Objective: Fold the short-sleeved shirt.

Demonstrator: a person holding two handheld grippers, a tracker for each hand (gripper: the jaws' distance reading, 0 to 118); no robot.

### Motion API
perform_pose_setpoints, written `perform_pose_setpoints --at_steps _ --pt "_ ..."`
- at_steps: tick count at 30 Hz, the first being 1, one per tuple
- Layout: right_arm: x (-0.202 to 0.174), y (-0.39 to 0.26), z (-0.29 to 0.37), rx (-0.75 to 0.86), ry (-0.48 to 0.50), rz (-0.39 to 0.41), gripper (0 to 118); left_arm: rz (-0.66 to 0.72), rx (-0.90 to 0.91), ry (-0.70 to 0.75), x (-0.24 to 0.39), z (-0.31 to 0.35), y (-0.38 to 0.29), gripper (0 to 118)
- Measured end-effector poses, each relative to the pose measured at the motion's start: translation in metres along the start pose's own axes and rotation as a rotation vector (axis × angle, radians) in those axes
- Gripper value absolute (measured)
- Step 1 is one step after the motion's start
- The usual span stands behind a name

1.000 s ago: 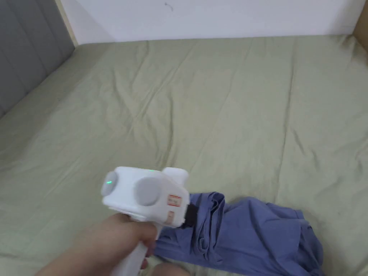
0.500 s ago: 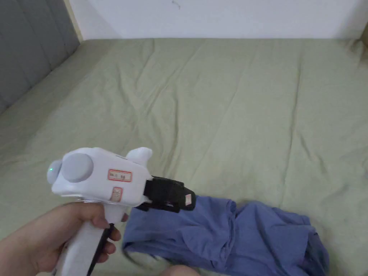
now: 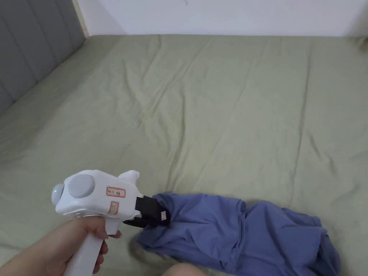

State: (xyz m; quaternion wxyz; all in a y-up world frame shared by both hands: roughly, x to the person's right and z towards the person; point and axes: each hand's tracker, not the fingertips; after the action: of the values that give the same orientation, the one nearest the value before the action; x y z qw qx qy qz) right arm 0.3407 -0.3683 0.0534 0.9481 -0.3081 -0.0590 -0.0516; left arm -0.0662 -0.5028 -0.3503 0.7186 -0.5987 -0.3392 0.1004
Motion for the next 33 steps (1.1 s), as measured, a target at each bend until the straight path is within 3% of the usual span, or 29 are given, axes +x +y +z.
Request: perform_pose_setpoints --at_steps 6,7,14,20,24,29,33 --pt "0.001 0.0 0.004 0.006 0.012 0.015 0 0.067 0.06 0.02 -0.029 0.057 0.005 8" --pt "0.0 0.001 0.004 0.009 0.015 0.021 0 0.055 0.08 0.113 -0.034 0.07 0.006 8" --pt "0.001 0.0 -0.002 0.026 0.063 0.039 0 0.132 0.153 0.352 -0.068 0.16 0.01 8" --pt "0.003 -0.007 -0.005 0.027 0.093 0.029 0 -0.056 0.15 0.38 0.026 0.194 0.011 8" --pt "0.002 -0.01 0.003 0.037 0.102 0.025 0 -0.197 0.087 0.341 0.113 0.163 0.016 8" --pt "0.008 -0.011 0.024 0.075 0.084 0.021 0 -0.256 -0.021 0.298 0.165 0.066 0.021 8" --pt "0.014 -0.015 0.038 0.083 0.055 0.009 0 -0.16 -0.086 0.252 0.17 -0.017 0.017 9"
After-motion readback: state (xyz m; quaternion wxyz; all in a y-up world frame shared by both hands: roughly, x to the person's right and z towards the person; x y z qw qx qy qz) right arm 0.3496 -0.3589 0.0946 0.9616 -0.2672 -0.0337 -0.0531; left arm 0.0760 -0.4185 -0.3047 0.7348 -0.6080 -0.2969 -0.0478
